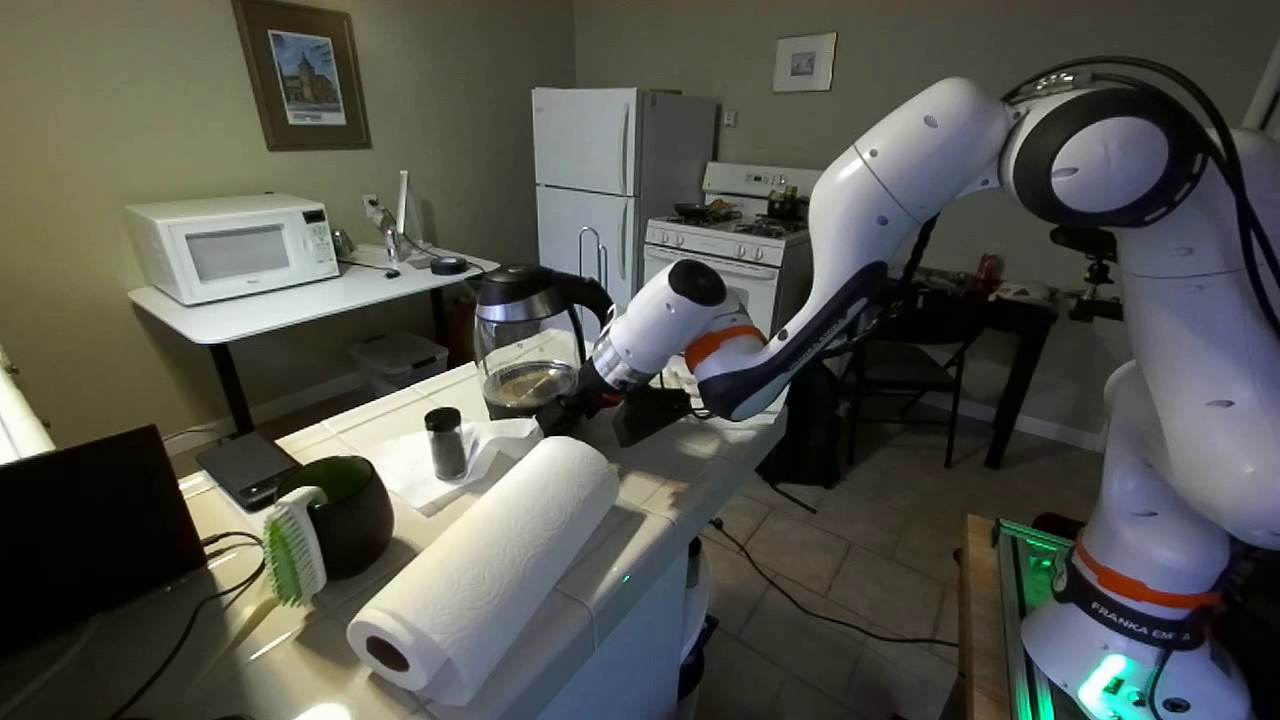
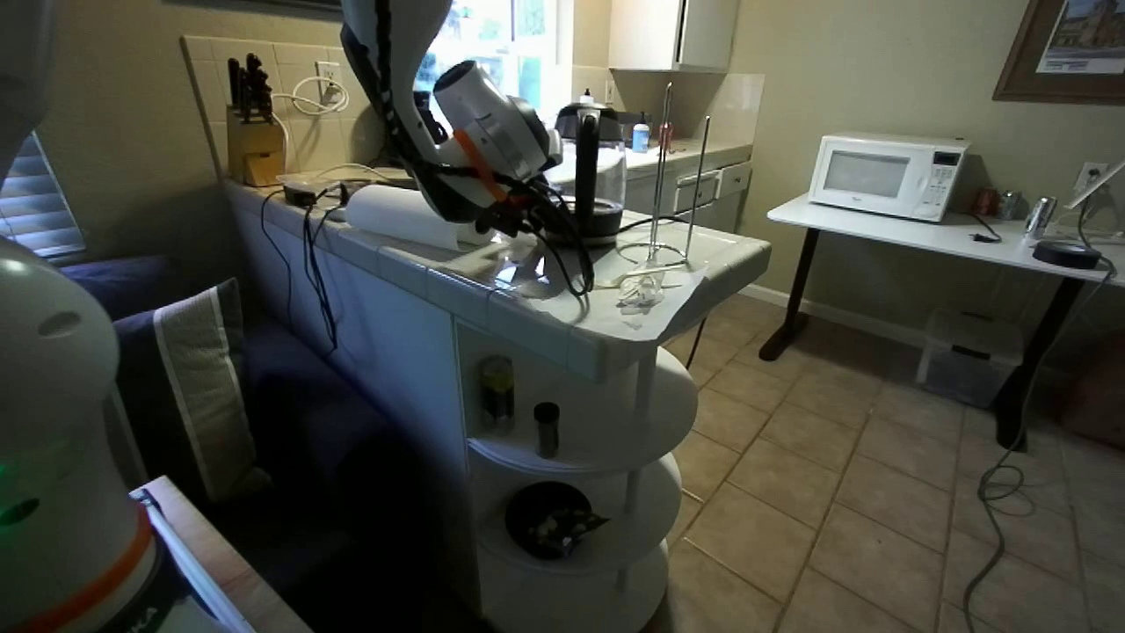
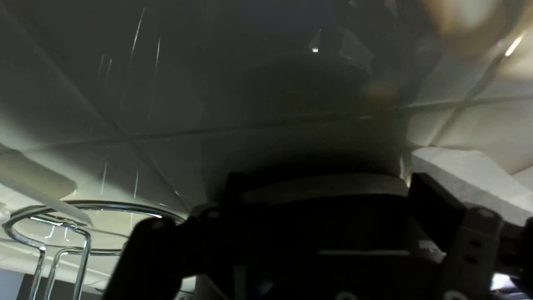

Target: Move the kettle backwards

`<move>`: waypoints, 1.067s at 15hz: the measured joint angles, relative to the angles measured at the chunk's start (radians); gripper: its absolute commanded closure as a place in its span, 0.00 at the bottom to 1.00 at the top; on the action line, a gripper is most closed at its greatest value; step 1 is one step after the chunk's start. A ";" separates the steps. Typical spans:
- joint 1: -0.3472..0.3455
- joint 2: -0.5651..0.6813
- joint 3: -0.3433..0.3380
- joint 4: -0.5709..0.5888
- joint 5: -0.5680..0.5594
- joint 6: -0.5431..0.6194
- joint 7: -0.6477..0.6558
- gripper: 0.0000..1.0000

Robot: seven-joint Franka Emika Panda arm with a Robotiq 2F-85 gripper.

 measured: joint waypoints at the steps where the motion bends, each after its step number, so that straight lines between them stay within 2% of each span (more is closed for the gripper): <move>1: 0.009 0.010 -0.006 0.015 0.000 -0.005 0.011 0.00; 8: 0.040 0.054 -0.030 0.067 0.000 -0.013 0.051 0.00; 16: 0.040 0.049 -0.012 0.060 0.014 -0.052 0.050 0.00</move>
